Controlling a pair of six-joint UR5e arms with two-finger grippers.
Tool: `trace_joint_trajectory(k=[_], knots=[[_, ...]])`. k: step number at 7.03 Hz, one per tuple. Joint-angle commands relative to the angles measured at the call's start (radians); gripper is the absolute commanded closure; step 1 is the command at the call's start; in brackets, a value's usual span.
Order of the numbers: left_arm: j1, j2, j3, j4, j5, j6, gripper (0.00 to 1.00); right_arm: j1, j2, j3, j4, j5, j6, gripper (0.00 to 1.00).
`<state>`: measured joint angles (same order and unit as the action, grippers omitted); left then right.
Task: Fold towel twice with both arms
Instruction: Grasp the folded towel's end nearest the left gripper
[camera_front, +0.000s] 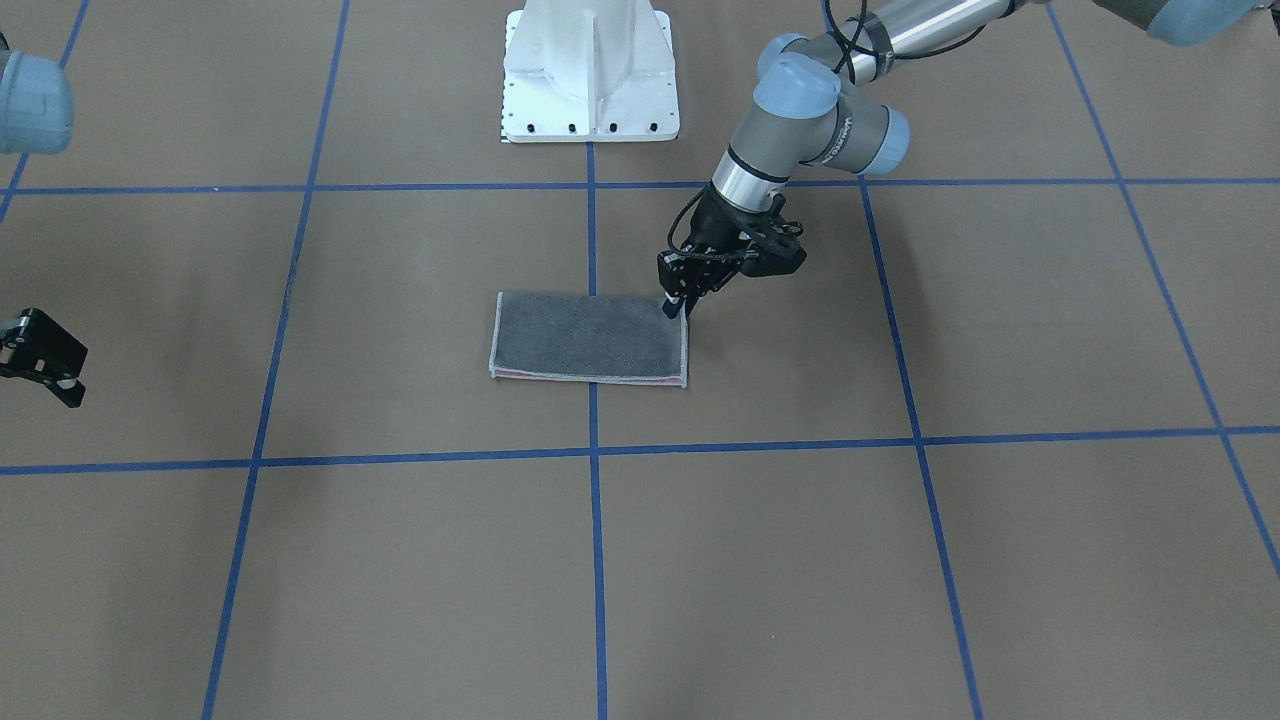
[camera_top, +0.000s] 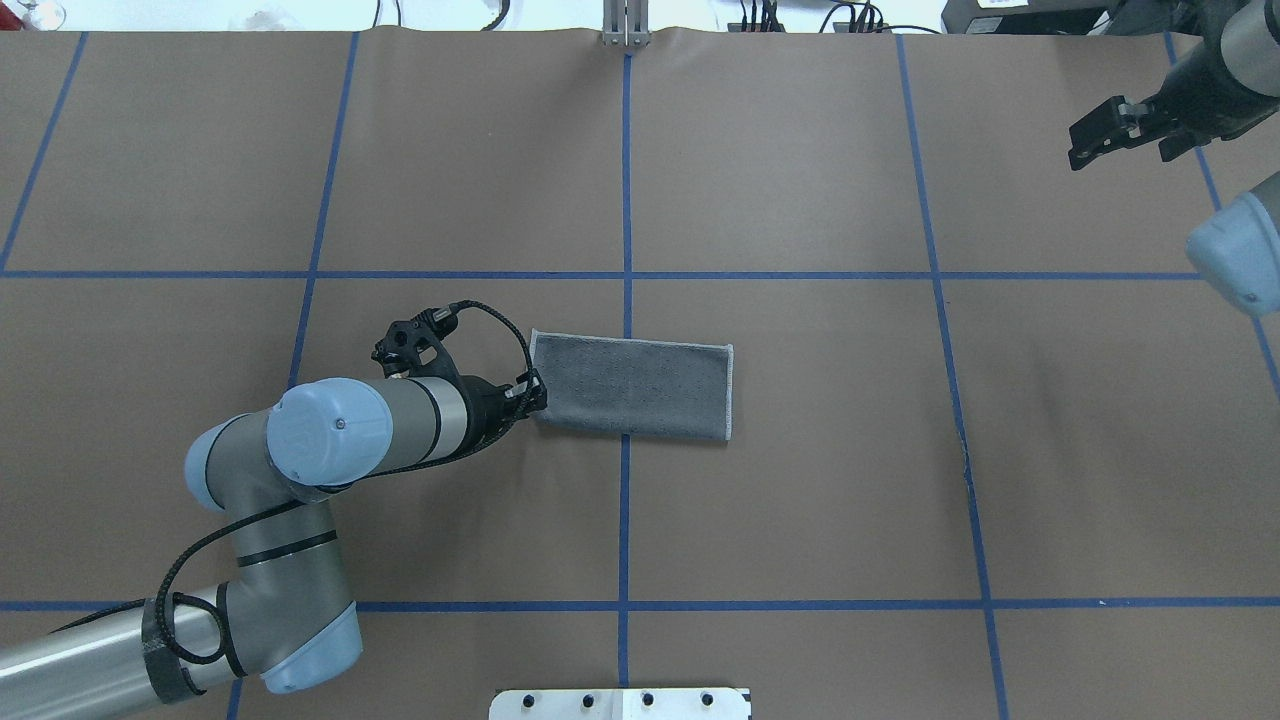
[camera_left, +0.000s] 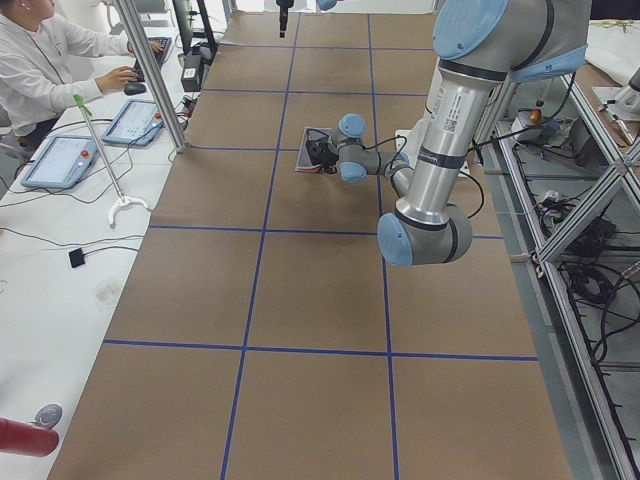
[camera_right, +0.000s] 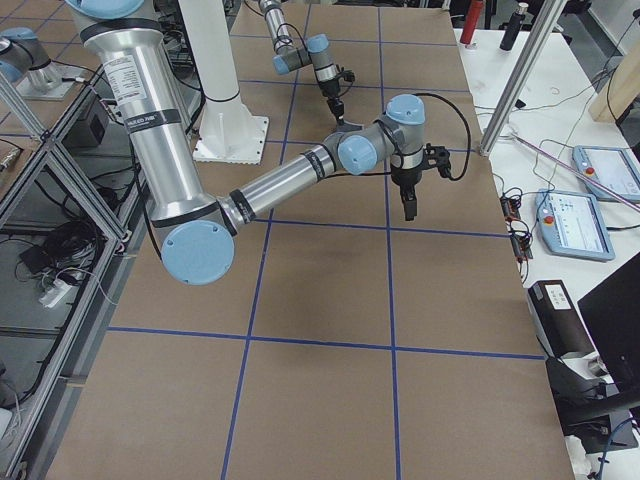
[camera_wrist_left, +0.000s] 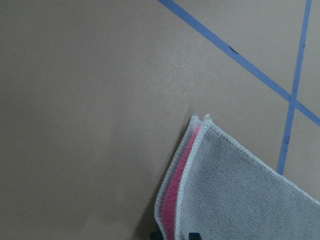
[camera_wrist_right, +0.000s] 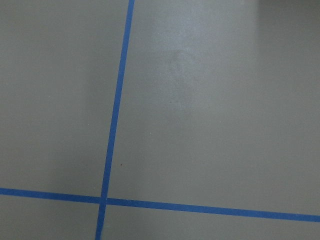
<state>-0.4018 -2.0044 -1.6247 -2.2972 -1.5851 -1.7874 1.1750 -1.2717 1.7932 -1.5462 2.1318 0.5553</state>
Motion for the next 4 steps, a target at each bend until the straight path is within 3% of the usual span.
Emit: trace_joint_trajectory(k=[1,4], knots=[[0.001,0.003,-0.003,-0.002,-0.001,0.0,0.74,0.0,0.0,0.0,0.0,0.0,0.0,0.0],[0.001,0.003,-0.003,-0.005,-0.003,0.0,0.76,0.0,0.0,0.0,-0.002,0.0,0.0,0.0]])
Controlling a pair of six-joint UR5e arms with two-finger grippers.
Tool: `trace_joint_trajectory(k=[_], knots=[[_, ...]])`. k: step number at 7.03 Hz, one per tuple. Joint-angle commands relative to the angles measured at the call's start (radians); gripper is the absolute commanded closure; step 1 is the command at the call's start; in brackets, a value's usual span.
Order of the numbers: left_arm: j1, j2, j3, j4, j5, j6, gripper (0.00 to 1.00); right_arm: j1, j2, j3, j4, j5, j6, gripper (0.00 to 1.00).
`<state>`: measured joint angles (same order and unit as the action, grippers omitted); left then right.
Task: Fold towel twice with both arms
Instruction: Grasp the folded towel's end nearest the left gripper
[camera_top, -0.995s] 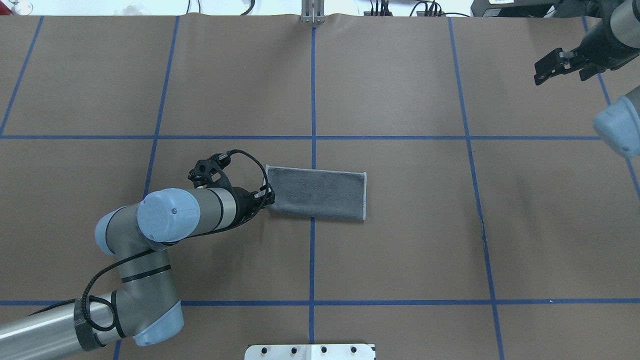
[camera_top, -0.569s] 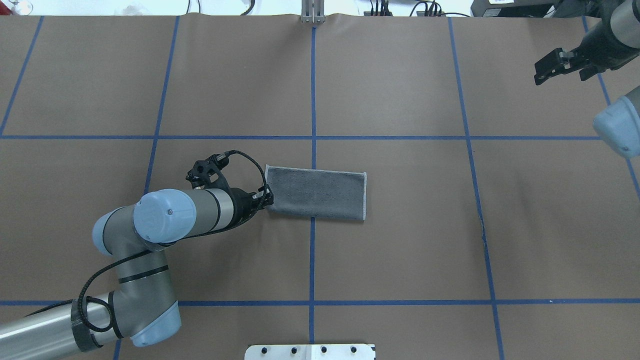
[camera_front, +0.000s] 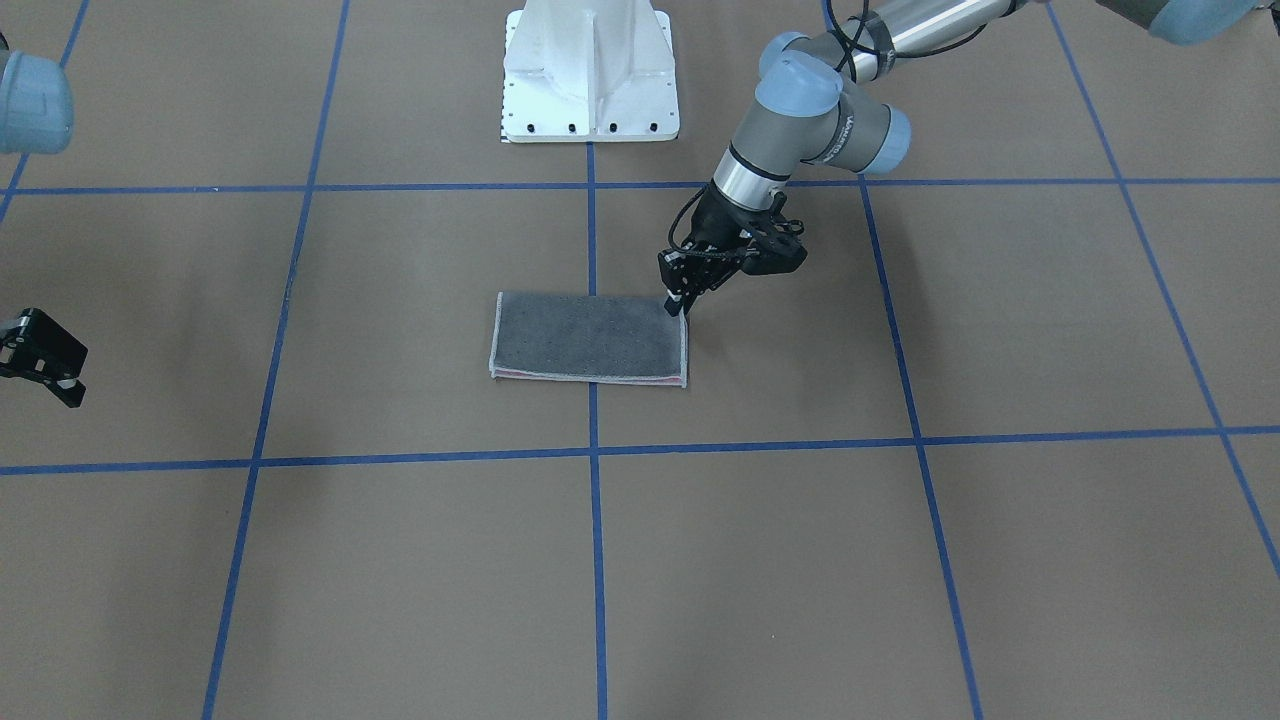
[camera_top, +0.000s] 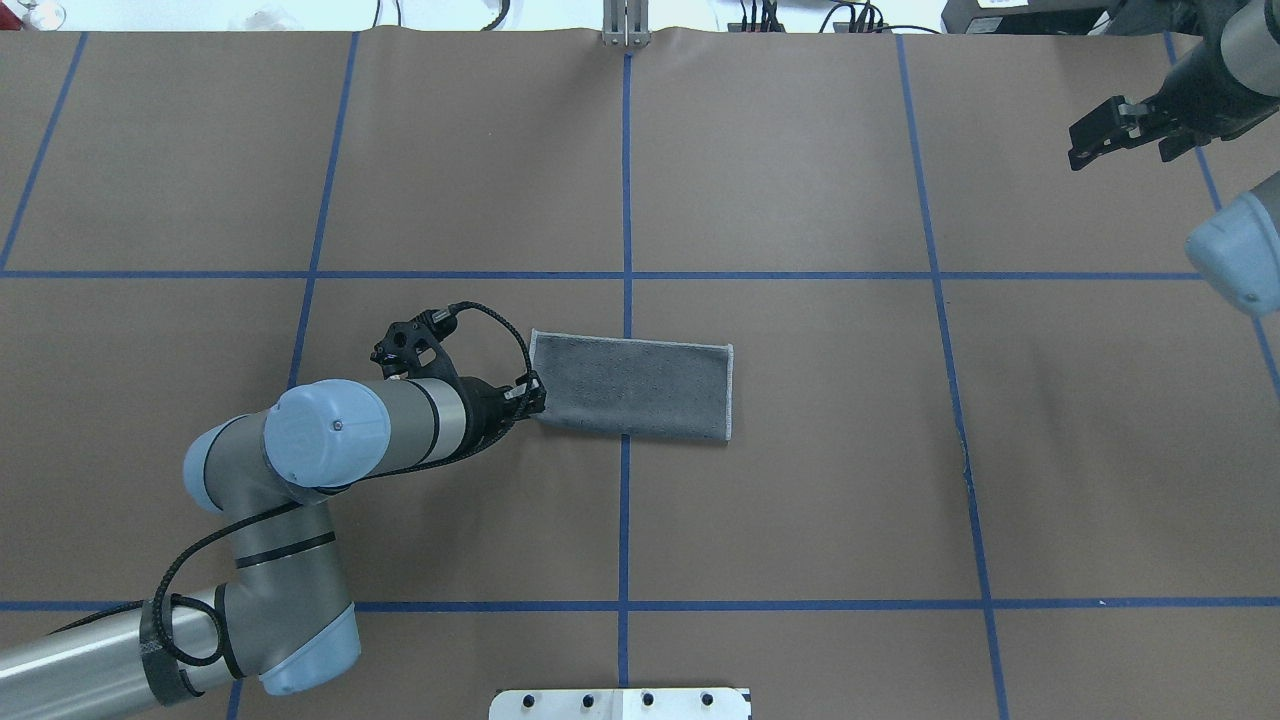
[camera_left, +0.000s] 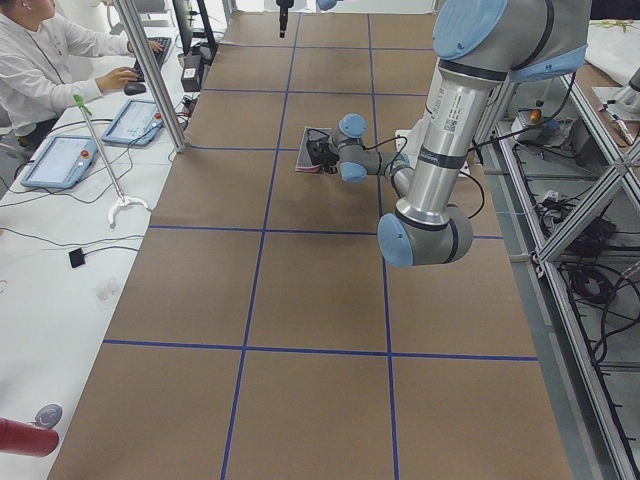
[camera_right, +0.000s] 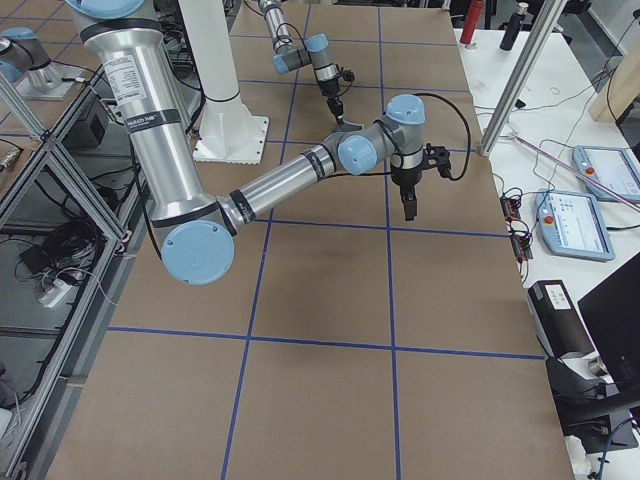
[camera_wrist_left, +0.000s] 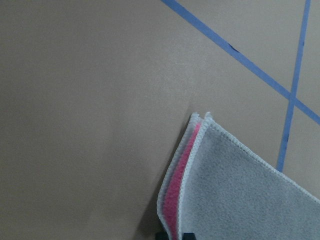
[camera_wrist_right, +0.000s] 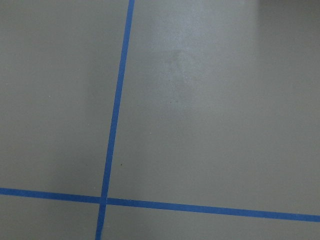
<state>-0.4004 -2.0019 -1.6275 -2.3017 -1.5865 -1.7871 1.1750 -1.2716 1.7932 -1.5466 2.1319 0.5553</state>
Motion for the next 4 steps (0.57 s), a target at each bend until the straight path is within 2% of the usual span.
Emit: trace_joint_trajectory(k=[1,3,4], knots=[[0.0,0.002,0.0,-0.001,-0.001,0.0,0.76,0.0,0.0,0.0,0.0,-0.001,0.0,0.0],[0.0,0.009,-0.006,-0.001,-0.001,0.0,0.77,0.0,0.0,0.0,0.0,-0.001,0.0,0.0],[0.0,0.014,-0.008,-0.001,0.0,0.0,0.93,0.0,0.0,-0.002,0.0,-0.001,0.0,0.0]])
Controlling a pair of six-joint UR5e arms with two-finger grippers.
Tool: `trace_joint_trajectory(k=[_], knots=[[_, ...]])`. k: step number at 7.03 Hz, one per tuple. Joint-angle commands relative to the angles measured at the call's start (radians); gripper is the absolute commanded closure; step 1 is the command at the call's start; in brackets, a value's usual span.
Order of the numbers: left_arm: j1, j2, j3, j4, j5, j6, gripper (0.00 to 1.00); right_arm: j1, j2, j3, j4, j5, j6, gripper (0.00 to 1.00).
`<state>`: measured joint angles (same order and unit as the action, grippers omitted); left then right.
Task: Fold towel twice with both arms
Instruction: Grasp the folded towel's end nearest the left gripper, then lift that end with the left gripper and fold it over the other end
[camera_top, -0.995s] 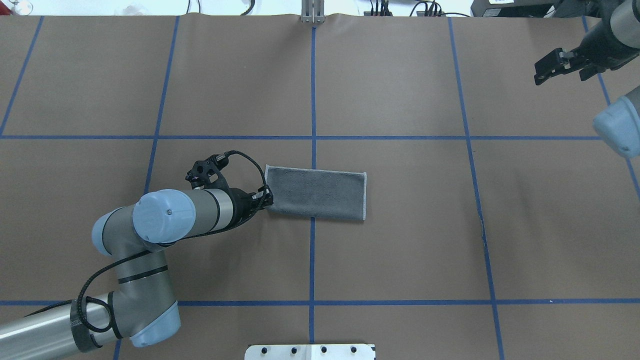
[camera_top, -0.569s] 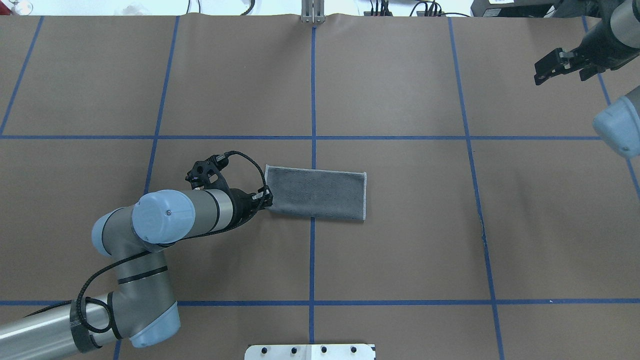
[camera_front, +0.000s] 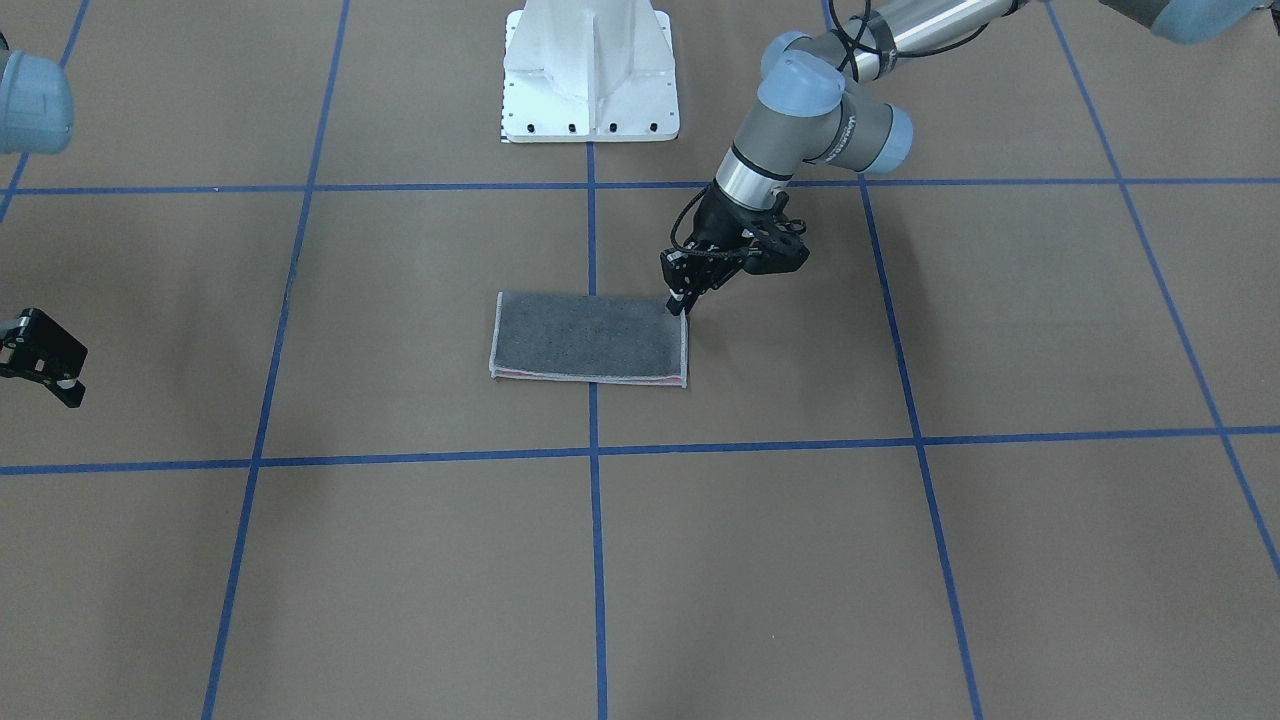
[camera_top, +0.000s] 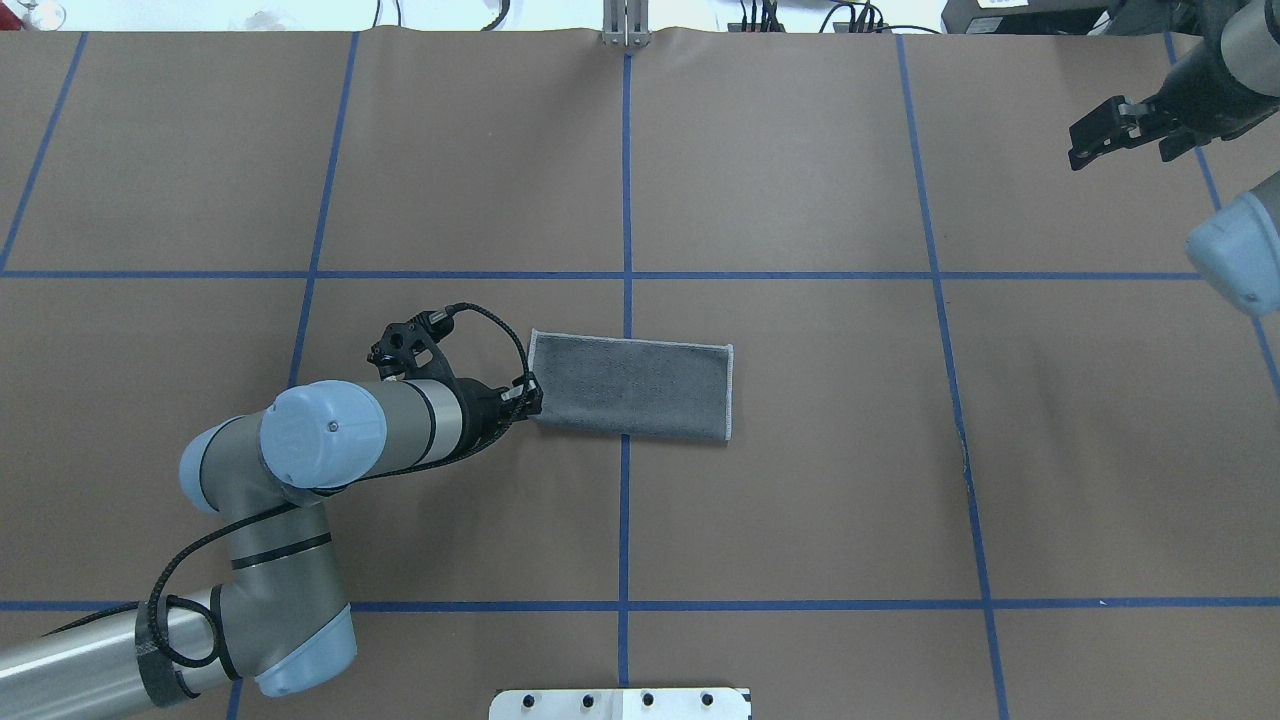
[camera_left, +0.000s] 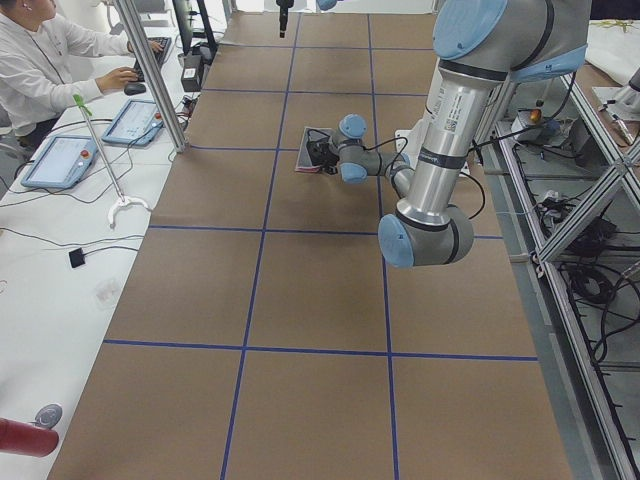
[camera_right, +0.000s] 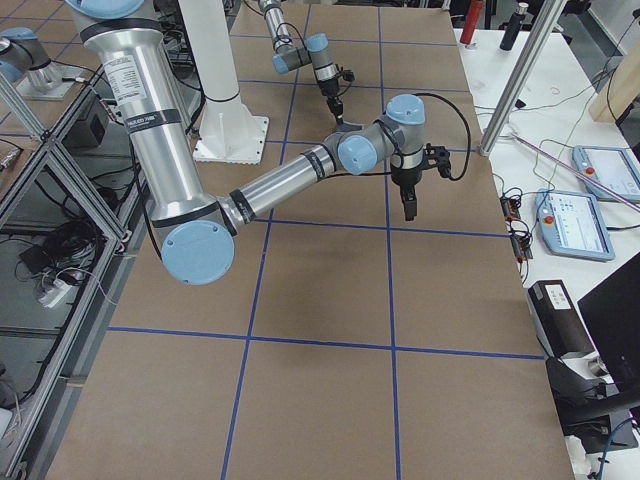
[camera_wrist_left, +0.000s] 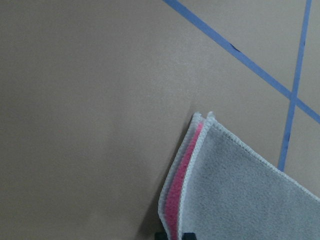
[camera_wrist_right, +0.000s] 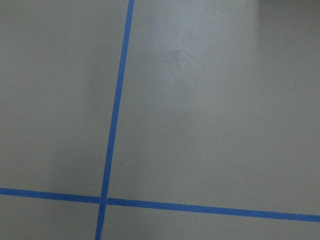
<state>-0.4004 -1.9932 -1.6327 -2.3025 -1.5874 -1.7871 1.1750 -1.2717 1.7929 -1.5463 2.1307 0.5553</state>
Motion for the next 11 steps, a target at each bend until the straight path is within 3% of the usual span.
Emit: trace_joint_trajectory(k=[1,3,7,9,11], knots=[[-0.002,0.005,-0.003,0.0,0.001,0.0,1.0,0.0,0.0,-0.001,0.0,0.003,0.0,0.0],[-0.014,0.005,-0.006,0.001,0.001,0.0,1.0,0.0,0.0,-0.003,0.0,0.005,0.0,0.0],[-0.121,0.218,-0.209,0.0,0.035,-0.002,1.0,0.002,-0.006,-0.001,0.0,0.009,0.0,0.0],[-0.103,0.214,-0.222,0.006,0.099,-0.003,1.0,0.002,-0.006,-0.001,0.0,0.009,0.0,0.0],[-0.034,0.145,-0.181,0.012,0.122,-0.003,1.0,0.002,-0.006,-0.001,0.0,0.009,0.0,0.0]])
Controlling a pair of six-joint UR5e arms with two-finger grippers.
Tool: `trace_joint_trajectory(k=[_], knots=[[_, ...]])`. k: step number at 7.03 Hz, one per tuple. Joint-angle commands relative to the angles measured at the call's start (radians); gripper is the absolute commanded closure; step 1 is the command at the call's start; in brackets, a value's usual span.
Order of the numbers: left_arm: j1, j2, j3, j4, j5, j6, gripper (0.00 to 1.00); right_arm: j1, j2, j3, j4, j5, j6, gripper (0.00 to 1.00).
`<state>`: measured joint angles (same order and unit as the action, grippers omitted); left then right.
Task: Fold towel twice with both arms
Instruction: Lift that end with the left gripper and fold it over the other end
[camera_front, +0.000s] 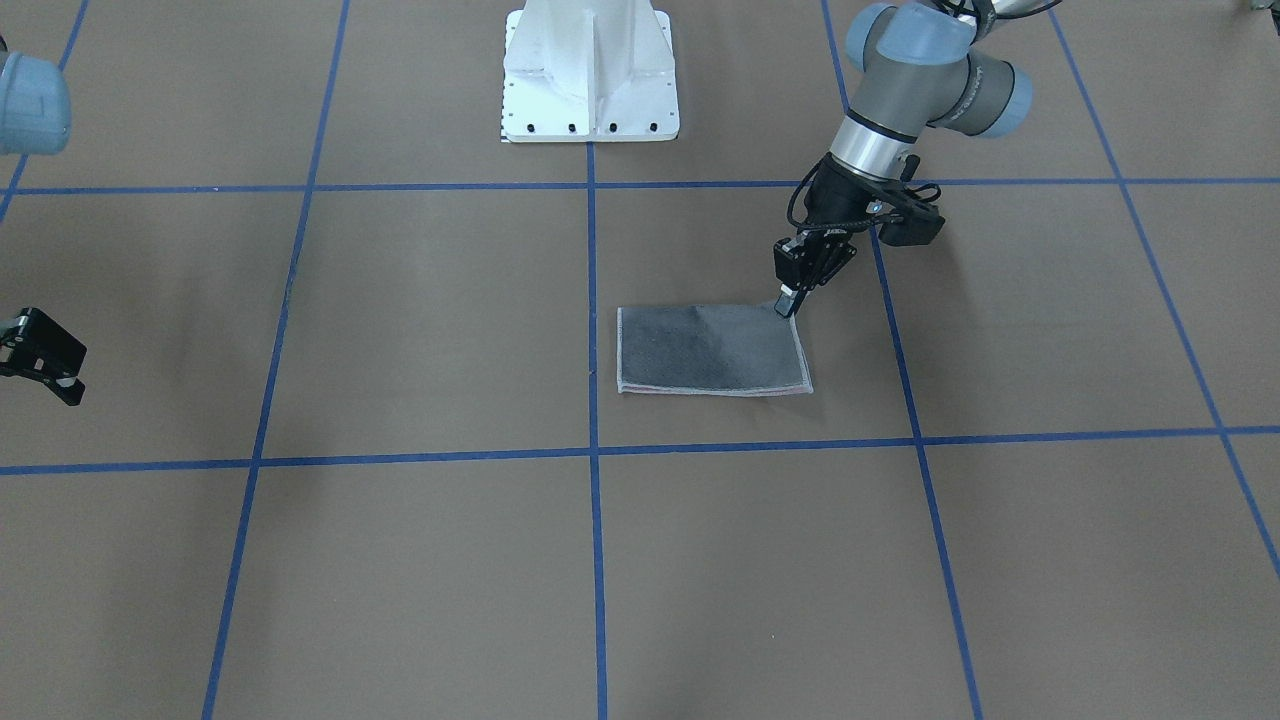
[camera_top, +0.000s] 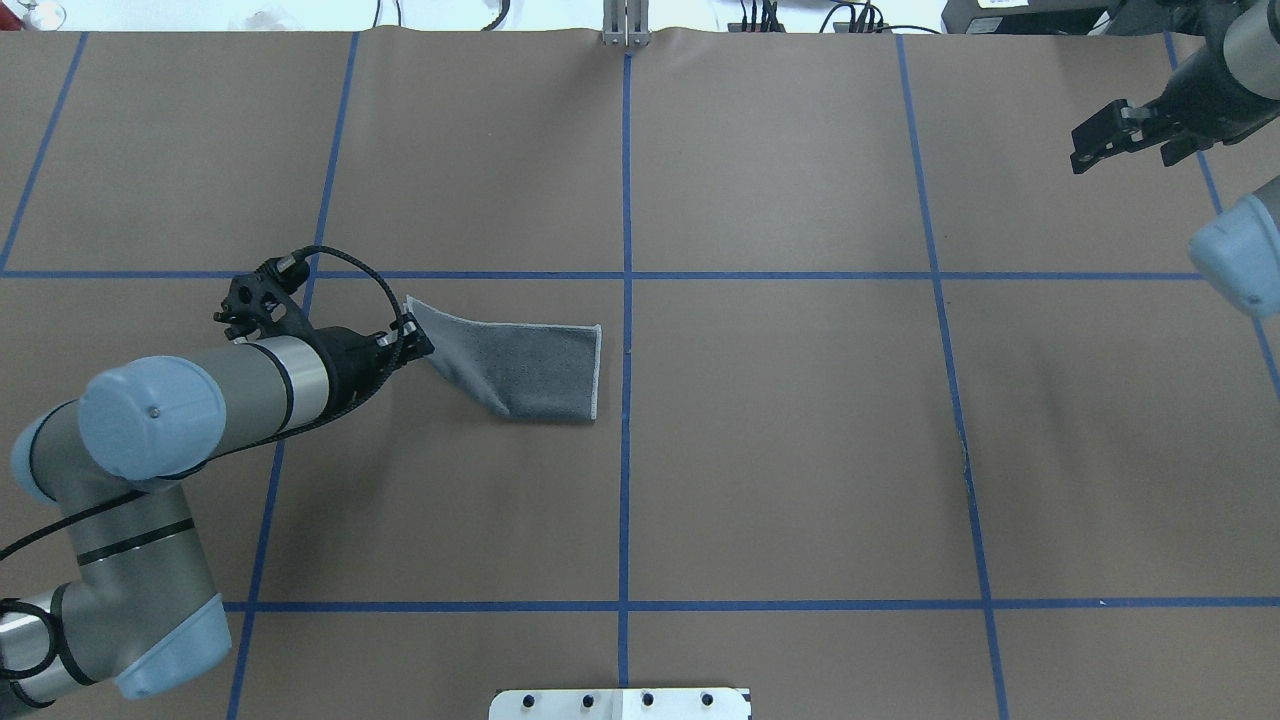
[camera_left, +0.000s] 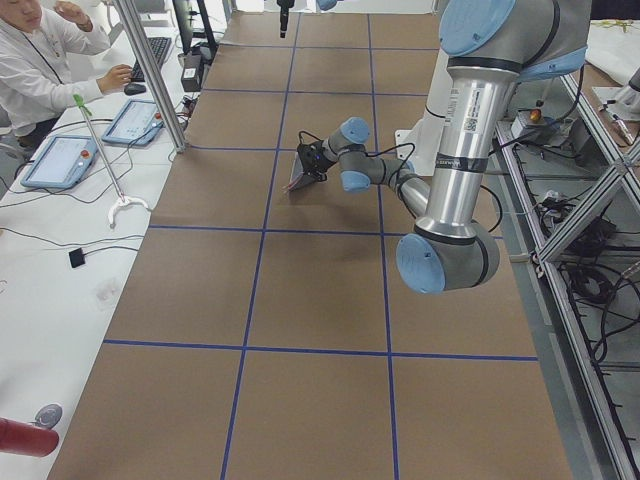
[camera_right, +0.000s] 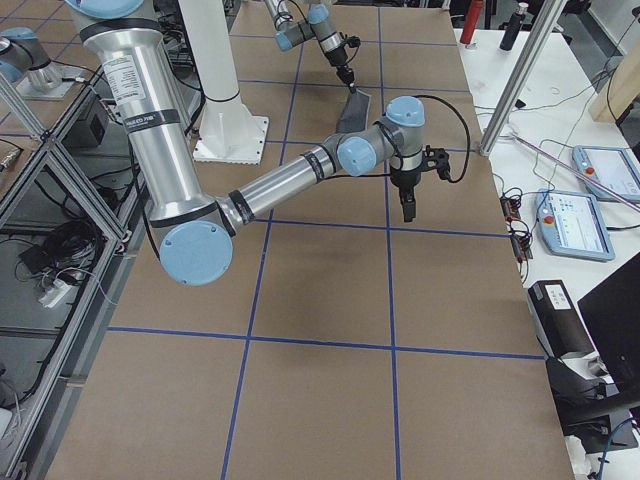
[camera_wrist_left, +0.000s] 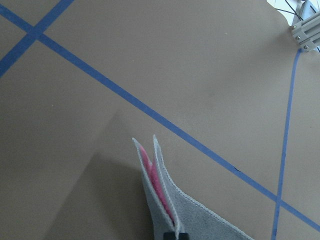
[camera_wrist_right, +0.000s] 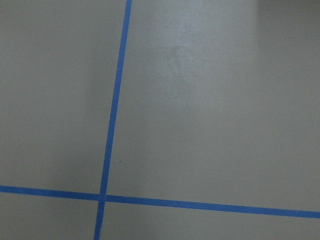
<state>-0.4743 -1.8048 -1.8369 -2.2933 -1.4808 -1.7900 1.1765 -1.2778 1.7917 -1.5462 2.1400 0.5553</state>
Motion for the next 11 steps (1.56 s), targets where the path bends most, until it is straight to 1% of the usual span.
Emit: trace_joint_trajectory(k=[1,2,3,5,7,8,9,10,11], knots=[[0.074,-0.127,0.091,0.006,0.066,0.0,1.0,0.0,0.0,0.002,0.0,0.0,0.0,0.0],[0.091,-0.215,0.155,0.008,0.08,0.0,1.0,0.0,-0.002,0.0,-0.002,0.0,0.0,0.0],[0.094,-0.269,0.192,0.008,0.079,0.001,1.0,0.0,-0.002,0.0,0.0,0.0,0.0,0.0],[0.098,-0.301,0.209,0.009,0.079,0.001,1.0,0.0,-0.002,-0.002,0.0,-0.002,0.0,0.0],[0.1,-0.349,0.261,0.009,0.079,0.001,1.0,0.0,-0.003,-0.002,0.0,-0.002,0.0,0.0],[0.101,-0.346,0.261,0.009,0.077,0.013,1.0,0.0,-0.003,-0.002,0.0,-0.003,0.0,0.0],[0.103,-0.347,0.261,0.008,0.074,0.052,0.69,0.0,-0.003,-0.002,0.0,-0.003,0.0,0.0],[0.103,-0.35,0.261,0.009,0.071,0.057,0.01,0.0,-0.003,-0.002,0.0,-0.003,0.0,0.0],[0.105,-0.352,0.255,0.023,0.068,0.06,0.0,0.0,-0.003,-0.002,0.0,-0.003,0.0,0.0]])
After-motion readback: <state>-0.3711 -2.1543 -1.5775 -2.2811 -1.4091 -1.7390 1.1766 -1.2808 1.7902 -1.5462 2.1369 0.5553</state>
